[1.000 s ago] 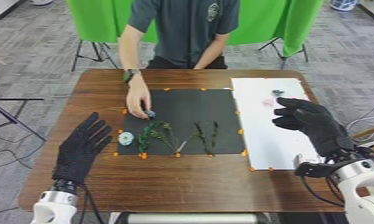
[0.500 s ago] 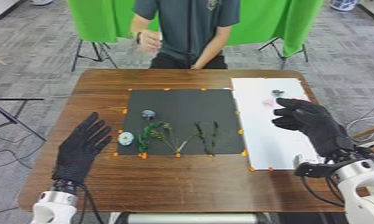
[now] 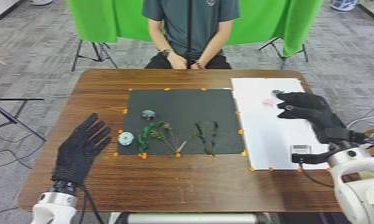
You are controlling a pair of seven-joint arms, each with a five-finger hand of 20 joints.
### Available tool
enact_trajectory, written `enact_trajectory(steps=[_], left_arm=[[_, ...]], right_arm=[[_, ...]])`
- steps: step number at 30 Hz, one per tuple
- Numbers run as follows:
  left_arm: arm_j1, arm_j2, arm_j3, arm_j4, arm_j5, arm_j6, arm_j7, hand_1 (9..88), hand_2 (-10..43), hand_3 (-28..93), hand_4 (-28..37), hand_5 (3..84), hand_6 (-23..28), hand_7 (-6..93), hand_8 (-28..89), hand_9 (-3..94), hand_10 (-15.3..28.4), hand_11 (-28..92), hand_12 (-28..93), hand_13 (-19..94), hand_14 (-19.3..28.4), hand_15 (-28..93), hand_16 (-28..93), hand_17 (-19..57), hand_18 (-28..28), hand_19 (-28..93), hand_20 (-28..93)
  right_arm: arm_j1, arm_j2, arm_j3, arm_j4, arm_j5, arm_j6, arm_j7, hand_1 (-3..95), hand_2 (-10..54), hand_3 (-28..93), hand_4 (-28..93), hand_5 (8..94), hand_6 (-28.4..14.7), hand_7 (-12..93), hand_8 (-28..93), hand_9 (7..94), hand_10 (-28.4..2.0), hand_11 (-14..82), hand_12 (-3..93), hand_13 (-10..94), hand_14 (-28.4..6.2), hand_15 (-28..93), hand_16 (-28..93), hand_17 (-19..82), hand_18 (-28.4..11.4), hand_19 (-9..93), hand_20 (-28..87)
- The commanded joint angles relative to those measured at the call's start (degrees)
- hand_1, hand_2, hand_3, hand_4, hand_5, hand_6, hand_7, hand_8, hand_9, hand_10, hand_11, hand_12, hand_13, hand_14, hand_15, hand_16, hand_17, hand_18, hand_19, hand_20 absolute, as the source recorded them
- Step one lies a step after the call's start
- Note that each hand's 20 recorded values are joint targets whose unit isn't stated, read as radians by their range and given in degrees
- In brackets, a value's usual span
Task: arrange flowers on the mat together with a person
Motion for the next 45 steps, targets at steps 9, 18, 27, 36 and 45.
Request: enact_trajectory(steps=[9,18,27,36,45], left_arm=[[2.0,-0.01,-0.44,-0.07,-0.11,-0.26,0.89,27.0,-2.2,69,-25.7,29.8,3.4,19.2,-10,25.8,11.2,17,17,22,12.9,21,3,-10.0,21.3,43,9],[1.7,0.93,-0.10,0.07,-0.49,0.05,1.46,26.7,-2.4,69,-25.8,29.8,3.3,19.0,-10,25.9,11.2,17,17,22,12.9,21,3,-10.1,21.3,43,9],[0.7,0.99,-0.06,0.44,-0.36,-0.21,0.29,26.8,-2.4,69,-25.9,29.9,3.4,19.0,-10,25.9,11.2,17,17,22,13.0,21,3,-10.1,21.3,43,9],[0.6,1.49,0.14,0.58,-0.54,-0.20,0.73,26.8,-2.4,69,-25.8,29.9,3.4,18.8,-10,26.0,11.1,17,17,22,12.9,21,3,-10.1,21.3,43,9],[0.3,1.53,0.25,0.66,-0.63,-0.14,0.59,26.8,-2.3,69,-25.8,29.9,3.4,18.9,-10,26.0,11.2,17,17,22,13.0,21,3,-10.0,21.2,43,9]], right_arm=[[7.6,13.7,-0.5,11.3,-44.3,-1.0,8.9,27.9,-6.5,85,-28,42.8,-1.6,32,-17,45.9,-12.3,22.9,21.7,40,-9.8,40,18,12,-20.4,56,30],[12.0,16.3,-7.8,17.6,-49.7,-0.7,14.0,32.2,-9.1,85,-28,49.3,0.4,35,-18,55.2,-11.2,30.0,22.0,51,-8.9,54,17,16,-19.8,62,33],[15.6,15.8,-11.6,21.0,-50.8,-4.1,13.8,33.5,-9.5,85,-28,52.5,1.0,36,-19,58.0,-10.4,30.9,21.9,54,-8.7,55,16,17,-19.1,64,34],[18.6,15.2,-15.0,24.0,-51.0,-5.7,13.8,33.5,-9.5,86,-28,50.8,1.0,38,-19,56.3,-10.6,31.3,22.2,51,-8.5,54,16,16,-18.8,64,34],[21.9,14.5,-18.3,27.2,-52.3,-4.9,14.4,36.9,-7.7,86,-28,50.0,1.1,41,-19,56.0,-10.3,36.5,23.8,52,-8.0,57,16,17,-18.4,65,34]])
